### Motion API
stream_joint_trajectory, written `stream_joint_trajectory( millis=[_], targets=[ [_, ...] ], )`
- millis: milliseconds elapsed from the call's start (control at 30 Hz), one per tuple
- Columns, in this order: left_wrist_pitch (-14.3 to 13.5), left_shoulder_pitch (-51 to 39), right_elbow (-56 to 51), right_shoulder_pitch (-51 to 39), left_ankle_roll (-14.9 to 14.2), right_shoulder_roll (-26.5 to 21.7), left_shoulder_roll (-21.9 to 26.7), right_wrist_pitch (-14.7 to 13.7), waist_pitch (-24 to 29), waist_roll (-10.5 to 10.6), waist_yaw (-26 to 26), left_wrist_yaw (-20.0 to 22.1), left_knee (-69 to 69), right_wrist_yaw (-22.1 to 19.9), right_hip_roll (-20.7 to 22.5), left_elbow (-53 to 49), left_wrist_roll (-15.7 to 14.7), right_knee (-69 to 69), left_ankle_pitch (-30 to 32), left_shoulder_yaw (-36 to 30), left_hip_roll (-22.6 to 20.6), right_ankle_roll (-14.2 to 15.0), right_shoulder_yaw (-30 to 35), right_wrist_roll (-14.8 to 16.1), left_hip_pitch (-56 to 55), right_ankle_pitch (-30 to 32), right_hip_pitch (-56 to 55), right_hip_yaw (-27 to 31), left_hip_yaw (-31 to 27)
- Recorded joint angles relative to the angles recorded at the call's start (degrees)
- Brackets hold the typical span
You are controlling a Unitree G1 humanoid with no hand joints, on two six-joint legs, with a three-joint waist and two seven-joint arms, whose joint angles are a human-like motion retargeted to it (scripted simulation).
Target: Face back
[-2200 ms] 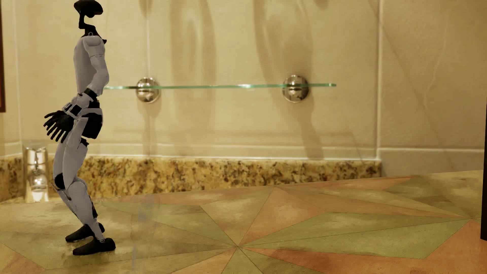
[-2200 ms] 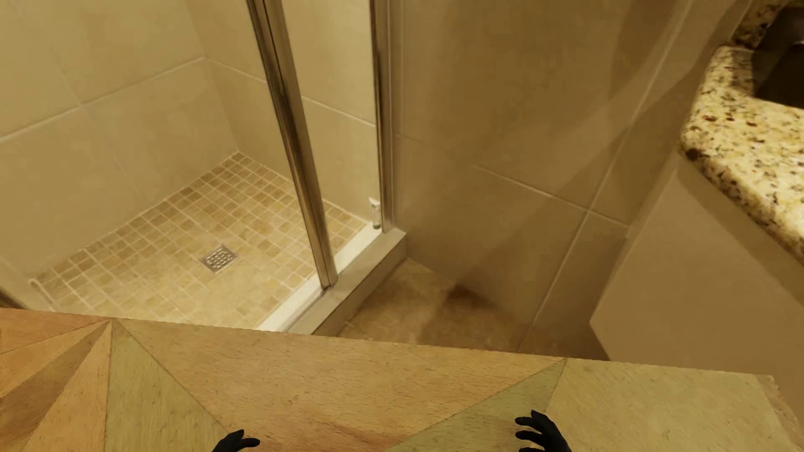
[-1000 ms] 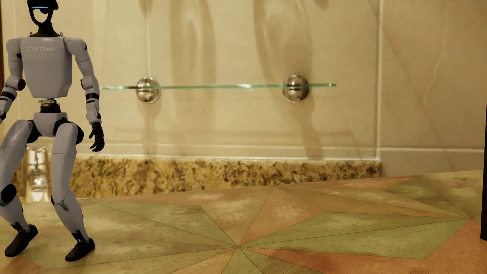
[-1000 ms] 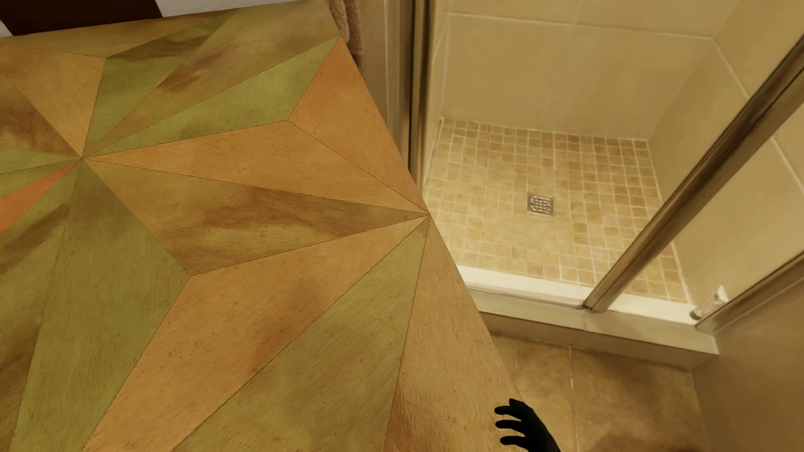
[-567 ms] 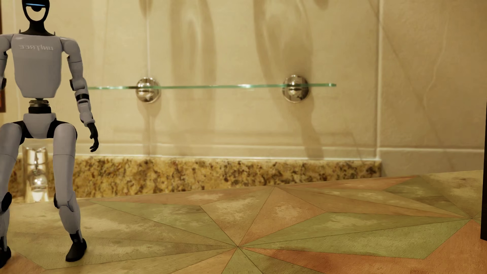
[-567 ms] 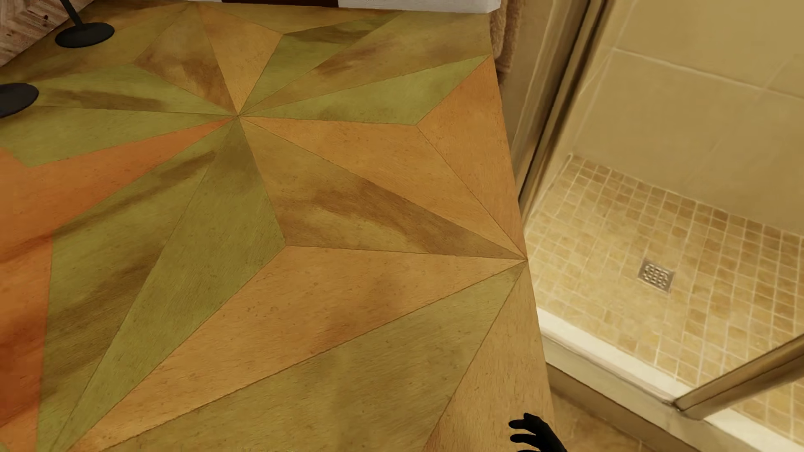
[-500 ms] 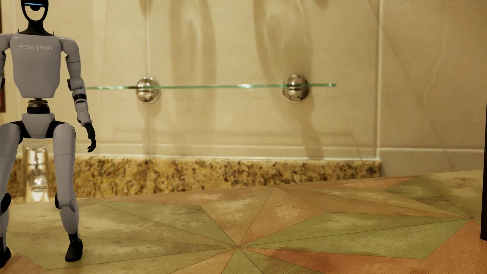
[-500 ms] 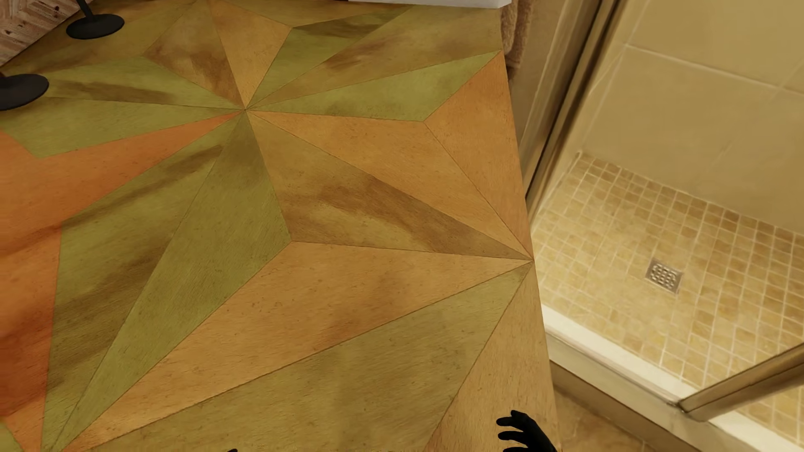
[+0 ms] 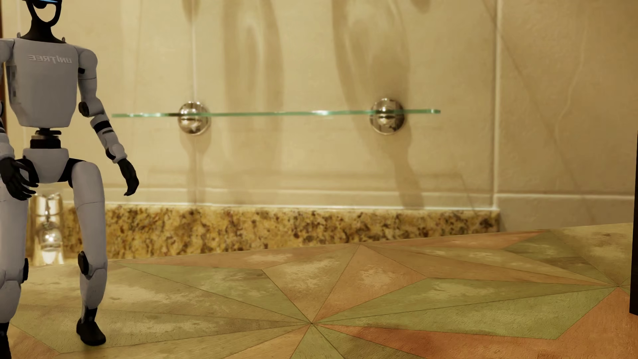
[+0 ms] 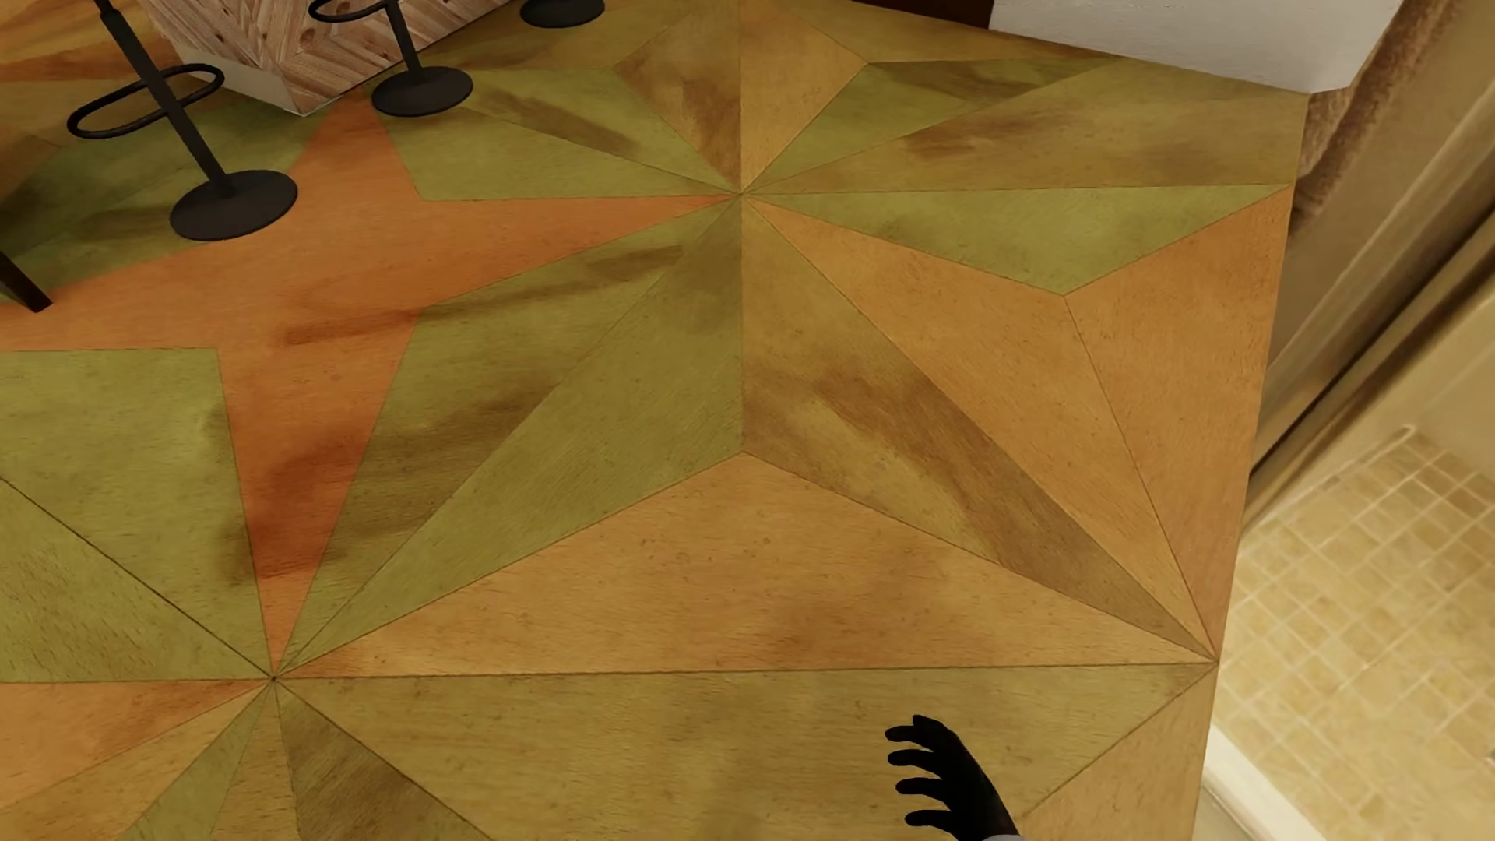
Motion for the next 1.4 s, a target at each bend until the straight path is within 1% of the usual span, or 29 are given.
stream_joint_trajectory(
  millis=[33,67,100,133,233,267,333,400,433,467,500,567,633,667,733,767,800,833,967,1000,1033,1067,1100,1133,1167,1267,1333,1367,1400],
  targets=[
    [-0.5,-0.4,-0.2,1.8,-0.2,-1.7,-0.1,-0.9,-0.2,-0.3,-0.2,1.7,-1.3,1.6,0.6,-1.0,0.3,-0.9,0.5,-0.5,-0.8,-4.3,-0.5,-0.6,0.6,-1.4,-1.4,1.3,-1.7],
    [-0.7,-0.8,-0.4,3.9,-0.4,-3.2,-0.9,-1.5,-0.5,-1.1,0.1,3.6,-2.4,3.8,0.6,-2.5,0.8,-9.1,0.5,-3.1,-1.9,-8.3,-4.4,-1.5,1.1,-9.2,-1.5,1.6,-3.3],
    [0.3,-1.3,1.8,4.9,-1.2,-4.7,-2.5,-1.8,-0.2,-1.6,-0.9,5.1,1.0,4.8,0.0,-4.0,1.3,-12.0,0.9,-3.7,-2.0,7.0,-4.8,-1.9,0.0,-4.8,1.2,2.2,-3.3],
    [1.6,-1.4,2.2,5.3,-2.4,-6.1,-4.1,-1.2,-0.2,-1.1,-0.3,5.7,5.3,5.3,-0.2,-5.2,1.5,-13.1,2.6,-3.6,-0.7,11.7,-4.8,-2.0,-2.2,-4.7,2.4,1.5,-1.7],
    [3.2,-1.6,1.4,2.9,-7.2,-3.5,-4.0,2.3,-1.2,1.1,0.7,2.0,2.3,2.2,-1.5,-5.7,1.7,-14.5,1.5,-0.8,4.7,11.6,-2.2,0.4,-3.9,-6.5,6.1,-4.0,3.9],
    [1.9,-1.2,-0.9,0.4,-6.5,-2.2,-2.3,3.5,-0.8,1.2,1.4,0.3,3.1,0.5,-2.2,-4.0,1.7,-13.6,0.9,0.3,4.2,11.7,-0.6,1.5,-3.8,-8.0,6.8,-4.4,3.3],
    [-0.1,0.5,0.1,-1.9,-0.3,-1.6,-1.3,2.5,0.5,2.0,1.9,-0.6,3.6,-2.0,-3.3,-2.4,0.8,-4.8,0.1,1.0,2.2,12.3,1.2,2.6,-2.6,-4.7,4.7,-3.4,1.3],
    [-1.7,0.9,-0.8,2.5,-1.0,-2.2,-0.4,1.6,-0.4,0.4,1.1,1.6,1.0,-0.7,-1.3,-1.3,-0.4,3.1,1.1,-0.4,0.3,1.6,-0.3,2.6,-1.8,2.4,-0.5,1.4,-1.3],
    [-1.2,-0.3,-0.3,5.2,-1.2,-3.8,-0.3,1.5,-0.4,-0.9,0.6,2.9,-0.2,1.1,0.4,-2.9,-0.7,0.0,1.5,-1.0,-0.4,-2.4,-3.8,2.1,-1.0,-2.6,-0.6,2.3,-2.7],
    [-0.7,-1.6,0.5,6.7,-1.4,-4.1,-1.8,1.7,-0.8,-3.0,-0.1,4.5,-0.1,1.9,0.8,-4.1,-0.6,-9.6,1.1,-3.1,-1.8,-2.4,-6.6,1.0,-1.5,-7.9,0.2,3.3,-3.8],
    [-0.3,-1.5,2.5,6.7,-1.5,-4.4,-3.4,2.3,-1.1,-3.4,-0.5,5.7,1.3,1.5,0.0,-4.4,-0.7,-12.5,0.8,-4.0,-1.2,12.2,-4.6,0.4,-2.0,-5.9,2.4,2.9,-3.0],
    [1.1,0.0,1.0,4.4,-1.7,-2.8,-3.0,5.0,-1.4,-3.0,-1.0,5.2,1.3,1.0,-1.1,-5.4,-1.1,-13.6,0.9,-3.0,2.0,12.2,-2.2,0.1,-3.1,-7.1,4.5,-0.8,1.5],
    [1.6,0.4,-0.8,0.4,-1.3,-1.5,-2.6,5.2,0.2,-1.5,0.8,3.7,1.8,0.3,-2.3,-2.4,-1.1,-10.4,0.2,-0.3,1.1,12.4,-0.6,0.4,-2.2,-6.6,5.4,-2.3,-0.5],
    [2.4,0.6,-1.3,0.2,-1.2,-1.1,-1.0,3.8,0.9,-1.1,1.4,3.0,1.1,-0.2,-2.5,-1.8,-1.1,-5.8,0.3,-0.6,0.5,11.5,0.1,0.3,-1.4,-3.6,3.8,-1.8,-1.5],
    [2.1,-0.4,0.6,1.1,-1.2,-2.1,-0.7,0.5,0.6,-1.6,1.4,3.7,-2.0,0.4,-0.1,0.4,0.0,-1.2,1.7,-0.3,-1.2,-1.9,-2.4,0.6,0.0,0.3,1.2,2.1,-4.6],
    [2.5,-0.9,-1.2,3.5,-1.3,-3.1,-0.9,-0.7,0.4,-2.8,1.9,4.7,-2.6,1.5,0.8,-2.3,0.6,-7.4,1.6,-1.8,-2.5,-10.4,-4.7,0.4,0.1,-5.7,1.2,2.0,-5.7],
    [2.2,-1.2,1.7,4.7,-1.7,-4.4,-3.0,-2.0,0.0,-2.5,1.1,5.5,-0.8,2.0,0.6,-3.8,1.1,-12.2,1.2,-3.1,-2.0,3.0,-4.9,0.3,-0.6,-8.4,4.3,2.0,-5.3],
    [1.9,-0.7,2.8,4.9,-2.3,-5.2,-4.3,-2.0,-0.4,-2.0,0.5,5.8,1.6,1.9,0.2,-4.6,1.2,-13.9,1.5,-3.8,-0.7,11.6,-3.1,0.5,-1.7,-8.3,6.2,1.2,-3.4],
    [1.0,-1.6,0.5,-1.6,-3.7,-1.3,-2.3,1.6,0.3,1.7,1.9,1.7,5.0,-2.6,-2.0,-3.2,0.0,-8.3,0.7,1.6,4.1,11.9,0.8,2.8,-5.4,-9.7,8.2,-4.5,3.9],
    [-0.5,-0.8,-1.7,-2.2,-0.5,-1.1,-0.2,2.9,0.5,1.7,1.4,1.7,4.8,-3.4,-2.2,-1.5,-0.5,1.0,0.7,1.2,2.7,8.5,2.0,4.1,-5.1,-3.5,3.9,-2.8,2.3],
    [-1.9,0.4,-0.8,-0.7,-1.5,-0.6,1.8,3.2,-0.4,0.8,1.2,2.5,3.4,-3.1,-0.9,-0.3,-1.1,7.0,1.2,0.7,1.5,1.5,1.0,4.8,-4.6,2.6,0.0,-0.2,0.5],
    [-2.3,0.2,-0.2,1.2,-1.3,-1.9,0.9,3.9,-0.5,-0.1,1.7,4.2,1.8,-1.4,0.4,-0.6,-1.5,5.1,1.7,0.0,0.5,-3.1,-1.8,4.8,-3.5,2.0,-1.8,2.1,-1.0],
    [-1.3,-0.1,-0.4,2.0,-1.6,-2.1,-0.8,4.5,-0.5,-2.0,1.2,5.9,1.1,0.6,0.0,-1.9,-1.3,-3.9,1.9,-2.1,-0.9,-4.9,-4.8,3.3,-3.3,-3.4,-2.7,3.0,-1.8],
    [0.4,-1.3,1.4,3.4,-1.8,-3.3,-3.3,4.1,-0.7,-2.6,0.7,7.2,2.1,2.2,-0.6,-2.7,-0.7,-10.8,1.2,-3.7,-1.0,9.5,-6.5,1.6,-3.6,-4.4,-0.6,3.1,-2.3],
    [1.5,-1.4,2.9,2.6,-1.9,-5.2,-4.2,4.2,-0.4,-2.5,0.9,7.3,3.1,2.7,-0.8,-2.9,0.0,-11.5,1.1,-3.8,-0.2,12.2,-5.2,0.0,-3.5,-4.8,0.8,1.9,-1.9],
    [3.7,0.0,1.4,0.7,-4.9,-3.7,-4.0,2.9,-0.3,-0.9,1.4,4.2,2.4,1.3,-2.7,-4.5,0.4,-13.5,2.1,-0.6,3.3,12.0,-1.5,-1.3,-4.3,-6.3,5.0,-3.5,3.0],
    [2.4,0.2,0.6,-2.8,-1.5,-0.8,-1.8,1.8,0.7,0.6,3.1,2.0,2.6,-0.5,-3.6,-2.1,0.0,-10.0,1.7,1.1,3.0,12.2,1.2,1.0,-3.1,-6.1,6.3,-4.5,2.0],
    [1.5,-0.1,-1.4,-2.6,-1.6,-1.0,-0.3,1.1,1.1,1.1,2.4,1.7,2.0,-1.1,-3.8,-0.7,0.2,-2.0,2.1,0.1,1.9,9.6,2.8,2.0,-2.8,-0.5,2.7,-2.6,0.4],
    [0.6,0.1,-0.7,-0.4,-1.6,-1.7,0.3,0.1,0.5,0.8,1.9,2.4,0.3,-0.8,-2.1,-1.6,0.4,1.1,2.7,-0.4,1.4,2.6,1.4,2.8,-1.9,4.0,-0.2,0.3,-0.7]
  ],
)
